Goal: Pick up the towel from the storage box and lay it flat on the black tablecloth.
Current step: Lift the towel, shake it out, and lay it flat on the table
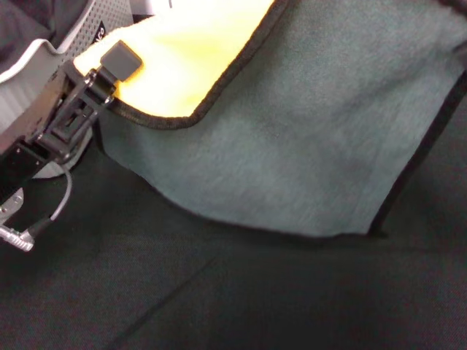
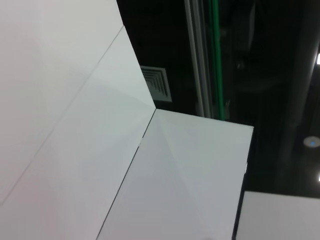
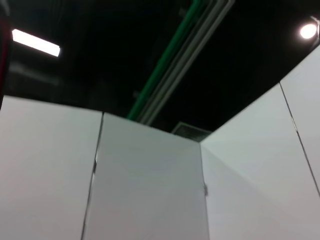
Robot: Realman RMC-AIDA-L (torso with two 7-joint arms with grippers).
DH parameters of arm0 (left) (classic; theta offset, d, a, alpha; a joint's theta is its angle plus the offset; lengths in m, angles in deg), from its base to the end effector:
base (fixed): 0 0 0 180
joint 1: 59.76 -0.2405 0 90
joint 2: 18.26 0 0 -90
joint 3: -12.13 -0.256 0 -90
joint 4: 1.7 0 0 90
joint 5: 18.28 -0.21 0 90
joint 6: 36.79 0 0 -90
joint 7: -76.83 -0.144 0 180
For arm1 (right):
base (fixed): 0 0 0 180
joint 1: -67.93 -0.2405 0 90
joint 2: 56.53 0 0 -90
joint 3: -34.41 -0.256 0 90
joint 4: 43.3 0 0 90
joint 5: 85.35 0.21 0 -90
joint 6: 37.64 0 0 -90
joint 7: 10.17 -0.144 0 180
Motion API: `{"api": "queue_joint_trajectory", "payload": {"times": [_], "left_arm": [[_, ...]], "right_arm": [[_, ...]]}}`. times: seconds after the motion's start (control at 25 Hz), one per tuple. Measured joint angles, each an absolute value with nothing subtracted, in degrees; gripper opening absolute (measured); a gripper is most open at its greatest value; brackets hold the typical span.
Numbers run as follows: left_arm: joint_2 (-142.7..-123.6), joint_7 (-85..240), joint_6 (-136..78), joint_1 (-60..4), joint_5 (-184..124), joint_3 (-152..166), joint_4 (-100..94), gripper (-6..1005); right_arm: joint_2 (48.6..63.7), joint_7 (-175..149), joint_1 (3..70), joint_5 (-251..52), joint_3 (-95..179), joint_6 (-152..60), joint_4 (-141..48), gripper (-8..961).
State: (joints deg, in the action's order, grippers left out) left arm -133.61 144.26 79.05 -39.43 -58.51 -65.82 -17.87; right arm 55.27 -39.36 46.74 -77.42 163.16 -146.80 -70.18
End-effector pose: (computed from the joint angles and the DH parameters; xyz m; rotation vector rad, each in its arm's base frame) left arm -0.2397 0.2493 0.0338 -2.2039 -0.5201 -1.9289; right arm 0.1988 0.2517 0.0151 -1.9875 -0.0677 1.8106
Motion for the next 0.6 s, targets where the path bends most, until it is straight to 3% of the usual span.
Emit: {"api": "queue_joint_trajectory", "payload": {"times": [0.32,0.6], "left_arm": [[-134.83,134.2,76.9,-39.3,-61.1,-65.9,-15.2,105],[-136.49,121.5,76.2,-40.9,-61.1,-65.7,-14.0,133]], "right_arm": [[54.00,-46.3,42.3,-80.5,158.7,-147.6,-72.5,0],[53.92,-54.1,41.5,-91.0,146.9,-143.4,-75.0,0]]}}
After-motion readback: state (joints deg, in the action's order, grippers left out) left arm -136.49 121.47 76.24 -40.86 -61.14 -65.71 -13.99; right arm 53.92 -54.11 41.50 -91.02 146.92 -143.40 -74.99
